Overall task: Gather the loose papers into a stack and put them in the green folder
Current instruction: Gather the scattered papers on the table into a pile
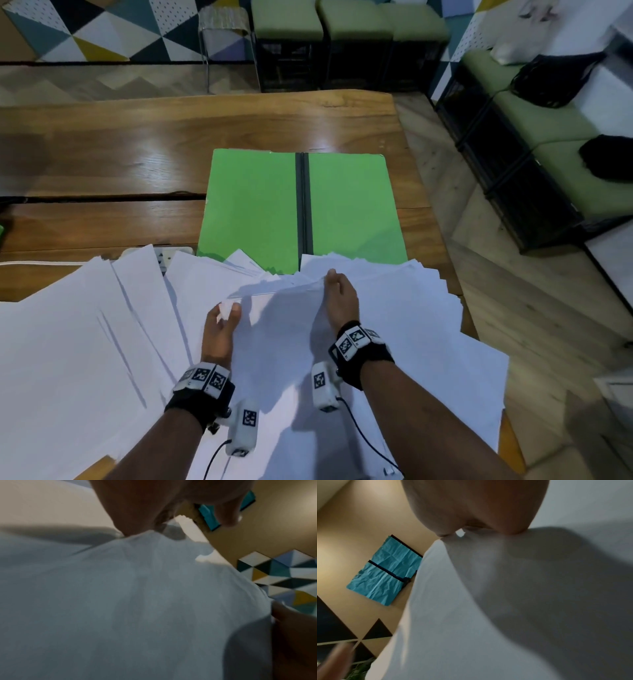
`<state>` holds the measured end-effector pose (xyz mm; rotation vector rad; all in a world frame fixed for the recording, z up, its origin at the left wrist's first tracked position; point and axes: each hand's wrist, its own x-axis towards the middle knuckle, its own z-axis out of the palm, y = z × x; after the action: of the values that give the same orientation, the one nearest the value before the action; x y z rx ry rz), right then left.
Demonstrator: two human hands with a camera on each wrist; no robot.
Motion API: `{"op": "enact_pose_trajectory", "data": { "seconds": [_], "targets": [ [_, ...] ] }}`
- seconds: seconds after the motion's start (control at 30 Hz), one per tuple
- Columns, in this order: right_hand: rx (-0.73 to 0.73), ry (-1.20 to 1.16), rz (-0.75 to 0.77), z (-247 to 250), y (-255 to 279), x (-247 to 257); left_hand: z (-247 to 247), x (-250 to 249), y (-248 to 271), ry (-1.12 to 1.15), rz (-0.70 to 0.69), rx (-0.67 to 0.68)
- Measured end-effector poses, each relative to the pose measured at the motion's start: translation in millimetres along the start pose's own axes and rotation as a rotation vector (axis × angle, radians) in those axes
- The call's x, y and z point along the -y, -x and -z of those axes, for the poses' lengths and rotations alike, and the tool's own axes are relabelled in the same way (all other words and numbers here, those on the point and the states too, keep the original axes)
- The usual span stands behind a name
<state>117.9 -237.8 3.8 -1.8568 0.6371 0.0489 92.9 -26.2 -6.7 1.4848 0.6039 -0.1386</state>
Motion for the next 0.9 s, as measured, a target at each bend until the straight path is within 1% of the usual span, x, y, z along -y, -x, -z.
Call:
{"op": "enact_pose_trajectory", "data": {
  "seconds": [0.07,0.1,0.13,0.2,0.27,0.33,0.37,0.43,0.47,0.5,0.53,0.57,0.67,0.83,0.9],
  "targets": [
    [0.031,0.04,-0.011,-5,4,2,-2,-1,3,-0.141,-0.056,0.045],
    [0.06,0.074,-0.021,-6,5,3,-2,-1,3,-0.169,-0.047,0.046],
    [0.094,0.105,-0.028,-6,5,4,1,0,3,-0.185,-0.036,0.044],
    [0.161,0.134,-0.002,3,2,4,9,10,-1,-0.235,0.032,0.023],
    [0.197,0.189,0.055,20,-8,-4,13,19,1,-0.312,0.078,0.071],
    [0.141,0.401,0.086,51,-22,-21,11,21,10,-0.434,0.068,0.085],
    [0.068,0.529,0.062,71,-28,-33,9,22,13,-0.494,0.061,0.06],
    [-0.124,0.674,-0.112,119,-29,-58,6,23,20,-0.523,0.06,0.04],
    [-0.185,0.698,-0.218,141,-25,-71,5,24,23,-0.524,0.063,0.041],
    [-0.204,0.718,-0.309,160,-18,-82,5,25,26,-0.529,0.07,0.038],
    [-0.188,0.741,-0.378,173,-11,-92,5,27,29,-0.535,0.069,0.03],
    [-0.163,0.77,-0.408,182,-5,-101,3,27,34,-0.538,0.072,0.022],
    [-0.116,0.853,-0.362,194,2,-110,-2,24,44,-0.567,0.041,0.0],
    [-0.151,0.768,-0.341,201,0,-109,-4,21,49,-0.561,0.046,-0.018],
    [-0.116,0.669,-0.329,200,-1,-105,-4,21,51,-0.57,0.07,-0.01]
  ]
}}
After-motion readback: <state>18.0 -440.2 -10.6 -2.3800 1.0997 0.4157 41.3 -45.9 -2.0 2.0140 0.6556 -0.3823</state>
